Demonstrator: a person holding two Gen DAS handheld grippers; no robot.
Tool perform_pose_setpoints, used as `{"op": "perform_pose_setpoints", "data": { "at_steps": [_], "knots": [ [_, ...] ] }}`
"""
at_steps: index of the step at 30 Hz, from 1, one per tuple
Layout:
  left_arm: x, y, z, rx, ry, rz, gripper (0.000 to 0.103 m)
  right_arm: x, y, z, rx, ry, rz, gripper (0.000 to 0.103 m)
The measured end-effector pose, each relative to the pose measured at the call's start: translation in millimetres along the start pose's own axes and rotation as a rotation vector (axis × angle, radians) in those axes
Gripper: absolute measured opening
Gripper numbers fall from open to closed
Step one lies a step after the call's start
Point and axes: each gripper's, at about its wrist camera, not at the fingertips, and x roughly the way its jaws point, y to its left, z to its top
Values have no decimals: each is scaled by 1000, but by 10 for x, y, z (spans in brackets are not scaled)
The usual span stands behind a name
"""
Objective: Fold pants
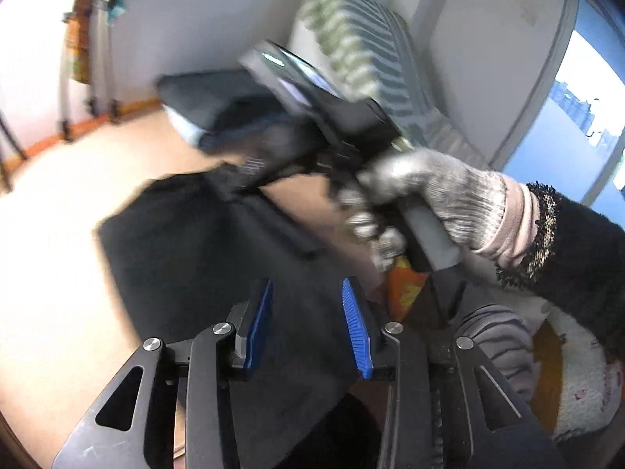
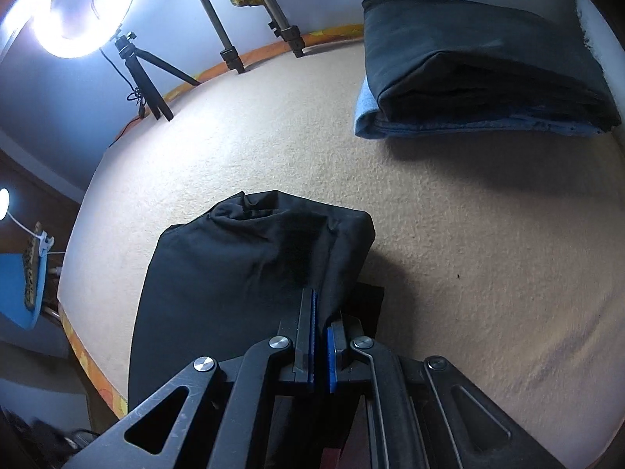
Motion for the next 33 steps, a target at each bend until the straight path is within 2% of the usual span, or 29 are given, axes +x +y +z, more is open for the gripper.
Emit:
{"op": "perform_pose_setpoints", "data": {
  "at_steps": [2, 5, 7, 9, 14, 17, 20, 28, 32, 33],
  "knots": [
    [-184, 138, -61, -11, -14, 45, 35, -15, 3, 4, -13, 0, -24, 10],
    [-424, 420, -169, -40, -25, 125, 35, -145, -22, -28, 5, -6, -63, 31],
    [-471, 571, -193, -71, -20, 162, 35, -285, -17, -74, 2, -27, -63, 32],
    [-481, 739, -239, -115, -13, 187, 35, -436, 11, -173, 7, -41, -68, 38],
    [-365, 823, -313, -133, 1, 199, 35, -724, 298, -505, -61, -65, -47, 38],
    [-220, 824, -320, -132, 23, 191, 36, -797, 508, -741, -126, -48, -53, 38],
    [-109, 910, -337, -197, 39, 164, 46, -763, 623, -890, -170, -31, -94, 41],
    [154, 1023, -345, -242, 63, 192, 46, -494, 517, -1130, -208, 62, -134, 41],
    [211, 1141, -294, -323, 45, 171, 48, -569, 397, -1069, -168, 21, -97, 42],
    [232, 1151, -281, -328, 44, 171, 48, -579, 347, -1033, -151, 9, -92, 46]
  ]
}}
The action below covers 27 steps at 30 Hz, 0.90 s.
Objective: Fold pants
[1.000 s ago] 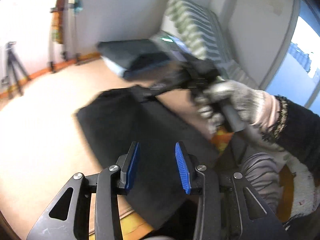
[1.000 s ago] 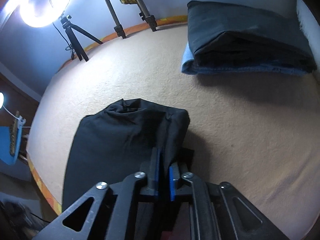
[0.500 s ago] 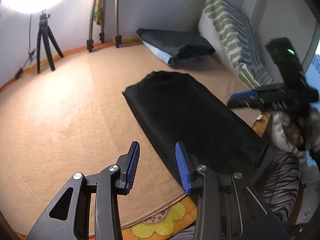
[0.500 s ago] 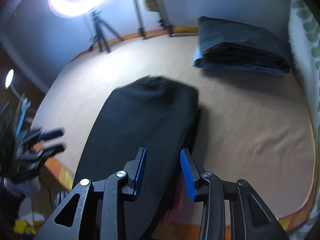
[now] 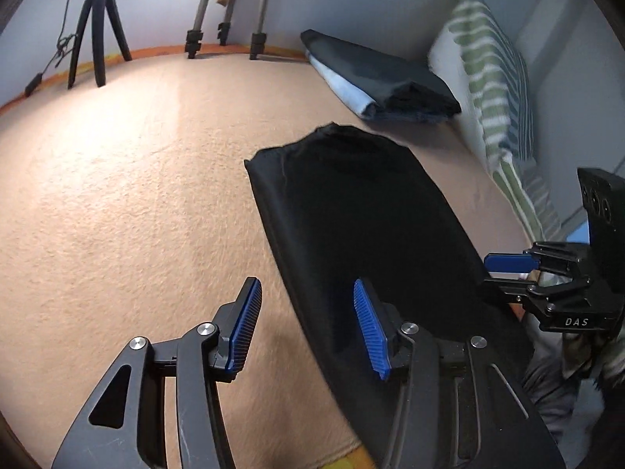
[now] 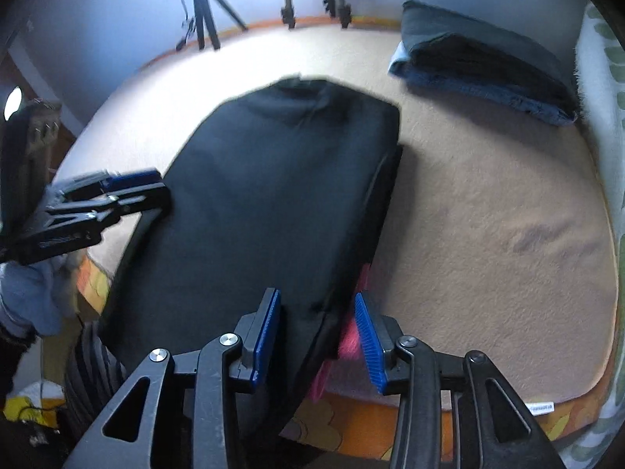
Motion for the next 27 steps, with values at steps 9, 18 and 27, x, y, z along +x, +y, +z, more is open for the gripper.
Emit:
{"op": "perform_pose_setpoints", "data": {
  "at_steps": [9, 18, 27],
  "knots": [
    [169, -20, 64, -17, 25, -40, 48, 288, -531, 221, 205, -20, 223, 60],
    [226, 78, 85, -56, 11, -118, 49, 477, -769, 226, 251, -25, 465, 61],
    [275, 60, 112, -93, -15, -123, 29, 566, -598, 244, 265, -49, 474, 34]
  ]
}}
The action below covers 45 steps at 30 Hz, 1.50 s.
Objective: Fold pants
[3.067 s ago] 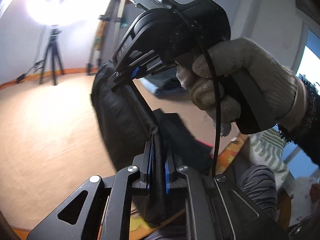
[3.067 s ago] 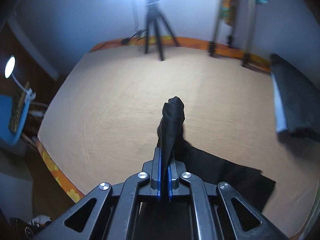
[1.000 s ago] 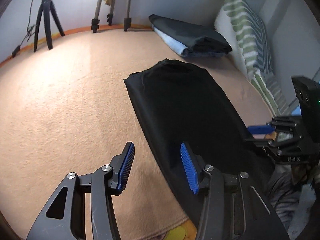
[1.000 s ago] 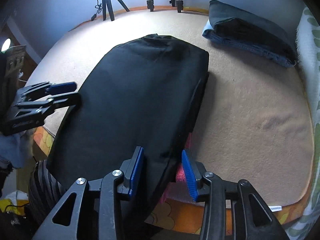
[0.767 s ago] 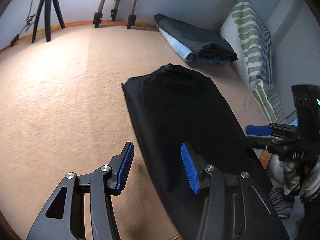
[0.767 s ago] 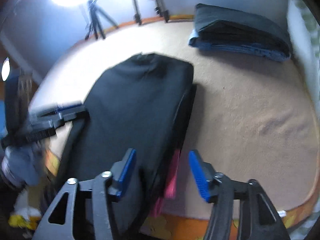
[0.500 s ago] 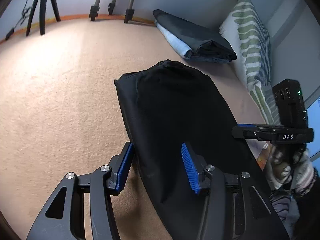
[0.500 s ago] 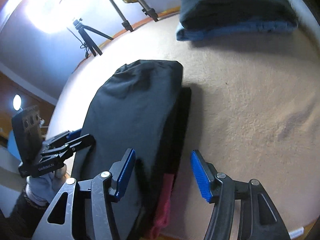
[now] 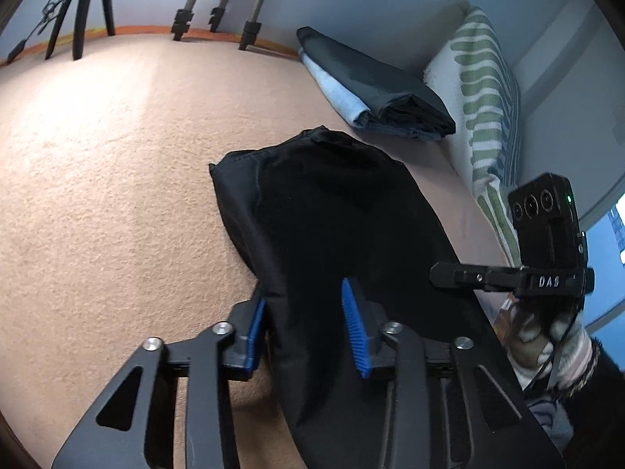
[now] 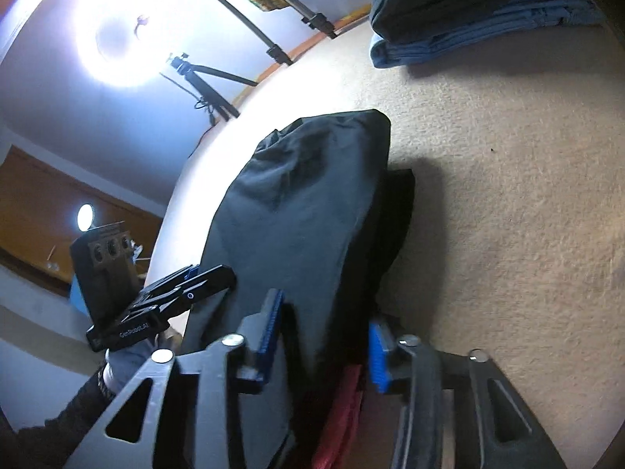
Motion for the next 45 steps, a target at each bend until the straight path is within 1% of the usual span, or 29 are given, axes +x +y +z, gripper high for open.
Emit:
{"op": "perform_pose_setpoints", "data": {
  "at_steps": [1, 2, 3, 6, 9, 13, 18, 22, 24, 26, 29, 31, 32, 33, 34, 37, 39, 40, 42, 43, 45],
  "knots": [
    [-16, 3, 1, -3, -4, -2, 22, -23, 11, -9, 0, -7, -11, 31],
    [-33, -3, 1, -1, -7, -3, 19, -50, 26, -16, 1, -17, -14, 26],
    [-54, -14, 1, 4, -13, -3, 18, -91, 47, -27, 2, -27, -17, 22],
    [-125, -82, 5, 31, -28, -6, 13, -182, 179, -40, -24, -49, -33, 14],
    [-196, -160, 9, 57, -48, -7, 10, -225, 294, -47, -51, -57, -71, 10],
    [-295, -255, 37, 73, -67, -22, 8, -300, 432, -53, -75, -81, -98, 8],
    [-425, -401, 58, 128, -96, -22, 8, -450, 614, -97, -106, -115, -127, 6],
    [-527, -524, 100, 154, -123, -37, 7, -579, 737, -110, -127, -156, -128, 5],
    [-558, -618, 141, 193, -136, -29, 7, -643, 822, -86, -159, -167, -141, 5],
    [-534, -673, 176, 227, -139, -9, 7, -686, 822, -64, -162, -170, -162, 5],
    [-402, -560, 205, 178, -101, 6, 7, -620, 711, -29, -125, -135, -176, 4],
    [-308, -460, 168, 152, -84, 24, 7, -506, 592, -14, -101, -91, -181, 8],
    [-267, -414, 158, 145, -78, 38, 7, -437, 515, -3, -79, -69, -217, 18],
    [-245, -382, 148, 139, -72, 47, 7, -389, 460, 8, -63, -57, -247, 35],
    [-198, -307, 155, 120, -63, 60, 7, -344, 387, 15, -52, -53, -259, 39],
    [-142, -158, 155, 92, -40, 76, 7, -244, 223, 44, -29, -40, -248, 43],
    [-116, -94, 142, 76, -28, 72, 7, -181, 147, 70, -25, -34, -224, 54],
    [-105, -75, 136, 70, -25, 63, 7, -192, 150, 83, -31, -47, -208, 54],
    [-84, -54, 129, 59, -22, 51, 7, -187, 159, 118, -28, -49, -160, 62],
    [-75, -28, 121, 51, -21, 49, 9, -170, 158, 134, -22, -47, -130, 63],
    [-32, 7, 119, 38, -11, 36, 10, -151, 196, 152, -42, -50, -122, 63]
  ]
}}
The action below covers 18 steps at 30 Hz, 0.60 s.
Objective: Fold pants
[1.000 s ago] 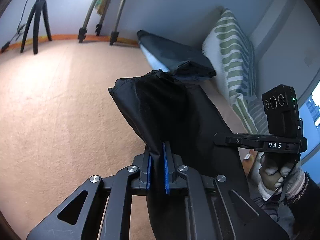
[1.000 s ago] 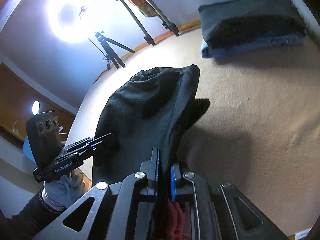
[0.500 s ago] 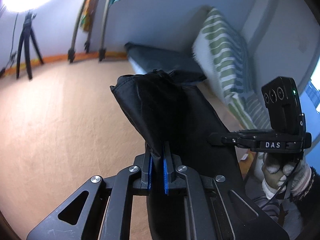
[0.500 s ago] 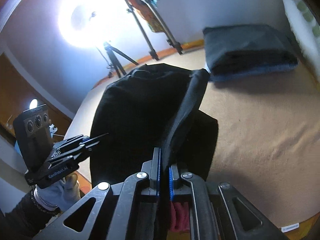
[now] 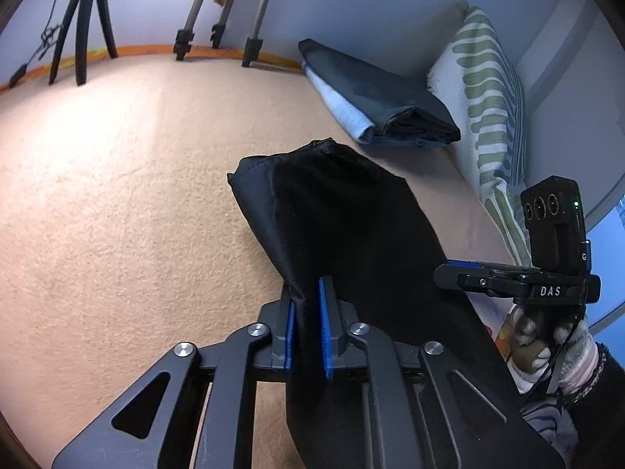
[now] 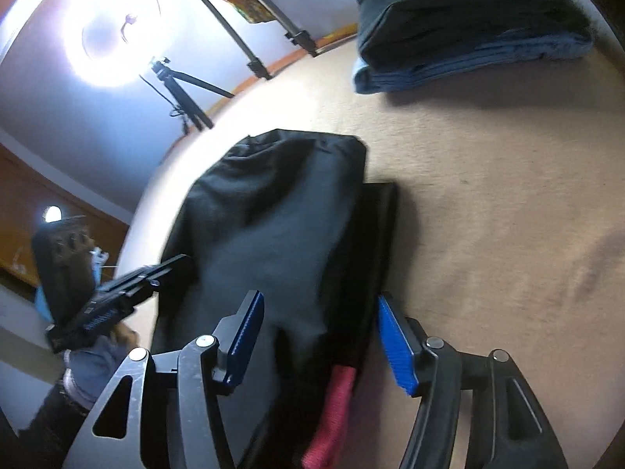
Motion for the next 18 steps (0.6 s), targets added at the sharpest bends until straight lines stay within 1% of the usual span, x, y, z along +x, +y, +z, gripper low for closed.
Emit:
{"op": "perform_pose_setpoints", "data": {
  "at_steps": [1, 2, 3, 4, 5, 6, 7, 8, 10, 12, 14, 17, 18],
  "knots": [
    [13, 15, -3, -6, 5, -1, 18, 13, 16, 2, -10, 1, -1, 63],
    [42, 49, -7, -23, 14, -3, 24, 29, 30, 10, -16, -1, -11, 57],
    [62, 74, -10, -43, 19, -8, 27, 43, 38, 12, -21, -1, -24, 44],
    [90, 98, -11, -65, 23, -22, 27, 46, 28, 9, -21, -2, -30, 38],
    [105, 108, -14, -76, 16, -33, 27, 38, 11, 8, -8, -7, -30, 30],
    [95, 111, -21, -72, 9, -34, 27, 18, -3, 7, 11, -15, -28, 23],
    [92, 95, -23, -66, 6, -28, 23, -5, 0, 6, 19, -22, -29, 20],
    [70, 62, -30, -53, -1, -26, 16, -33, 24, 4, 15, -30, -40, 16],
    [23, 39, -21, -45, -15, -32, 11, -87, 115, 4, -9, -41, -74, 12],
    [-61, 10, -16, -41, -31, -43, 8, -157, 171, -6, -9, -53, -71, 8],
    [-123, -29, -5, -26, -46, -39, 8, -206, 222, 3, -18, -58, -64, 7],
    [-153, -39, -8, -14, -47, -37, 8, -209, 212, 9, -12, -49, -55, 7],
    [-146, -40, -11, -12, -44, -36, 8, -182, 184, 10, -6, -36, -53, 11]
  ]
}}
